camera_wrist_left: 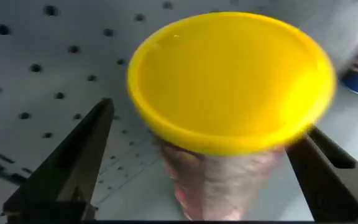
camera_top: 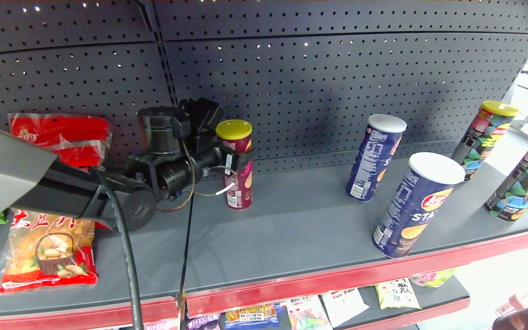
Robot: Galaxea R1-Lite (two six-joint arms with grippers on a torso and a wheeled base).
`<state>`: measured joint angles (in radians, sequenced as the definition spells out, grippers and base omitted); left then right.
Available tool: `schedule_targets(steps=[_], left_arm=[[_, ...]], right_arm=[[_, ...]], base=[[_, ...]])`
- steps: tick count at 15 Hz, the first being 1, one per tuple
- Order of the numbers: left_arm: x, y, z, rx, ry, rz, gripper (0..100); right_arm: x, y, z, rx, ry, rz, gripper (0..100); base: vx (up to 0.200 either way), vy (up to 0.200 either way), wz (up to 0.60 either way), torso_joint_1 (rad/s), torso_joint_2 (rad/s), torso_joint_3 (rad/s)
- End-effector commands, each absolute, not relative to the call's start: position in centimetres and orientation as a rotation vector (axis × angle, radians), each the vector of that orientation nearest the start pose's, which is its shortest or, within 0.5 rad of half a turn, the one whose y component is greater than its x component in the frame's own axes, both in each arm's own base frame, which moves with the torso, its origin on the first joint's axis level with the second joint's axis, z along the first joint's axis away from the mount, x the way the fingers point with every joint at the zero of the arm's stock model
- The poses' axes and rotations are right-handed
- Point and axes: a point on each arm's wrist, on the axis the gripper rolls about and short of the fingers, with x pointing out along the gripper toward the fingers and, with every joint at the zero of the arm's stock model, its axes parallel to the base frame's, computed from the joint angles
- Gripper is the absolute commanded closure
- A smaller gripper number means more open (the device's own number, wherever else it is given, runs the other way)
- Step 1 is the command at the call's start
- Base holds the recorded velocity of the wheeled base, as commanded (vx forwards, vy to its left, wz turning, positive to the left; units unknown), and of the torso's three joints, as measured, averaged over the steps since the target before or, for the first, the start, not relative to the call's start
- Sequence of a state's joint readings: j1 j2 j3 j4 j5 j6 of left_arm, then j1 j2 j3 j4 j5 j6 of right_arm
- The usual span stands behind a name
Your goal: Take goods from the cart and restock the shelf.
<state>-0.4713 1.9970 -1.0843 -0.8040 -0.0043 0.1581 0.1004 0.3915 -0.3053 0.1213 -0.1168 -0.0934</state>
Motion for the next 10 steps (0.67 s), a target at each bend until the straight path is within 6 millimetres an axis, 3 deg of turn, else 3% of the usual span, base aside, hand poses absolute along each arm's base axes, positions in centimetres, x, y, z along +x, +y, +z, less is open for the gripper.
schedule_targets(steps=[1, 5, 10], left_arm=[[35.4, -18.8, 16.8, 0.179, 0.064, -0.493, 0], [35.4, -20.0, 16.5, 0.182, 0.062, -0.482, 0], [35.9, -20.2, 16.1, 0.173, 0.037, -0.422, 0]], right_arm=[[0.5, -0.2, 15.4, -0.113, 0.213, -0.006, 100], [0.5, -0.2, 15.4, -0.110, 0.214, -0.006, 100], [0.5, -0.2, 15.4, -0.107, 0.214, -0.006, 100]], base=[[0.000, 0.000, 0.00, 0.000, 0.00, 0.000], [0.000, 0.000, 0.00, 0.000, 0.00, 0.000], [0.000, 0.000, 0.00, 0.000, 0.00, 0.000]])
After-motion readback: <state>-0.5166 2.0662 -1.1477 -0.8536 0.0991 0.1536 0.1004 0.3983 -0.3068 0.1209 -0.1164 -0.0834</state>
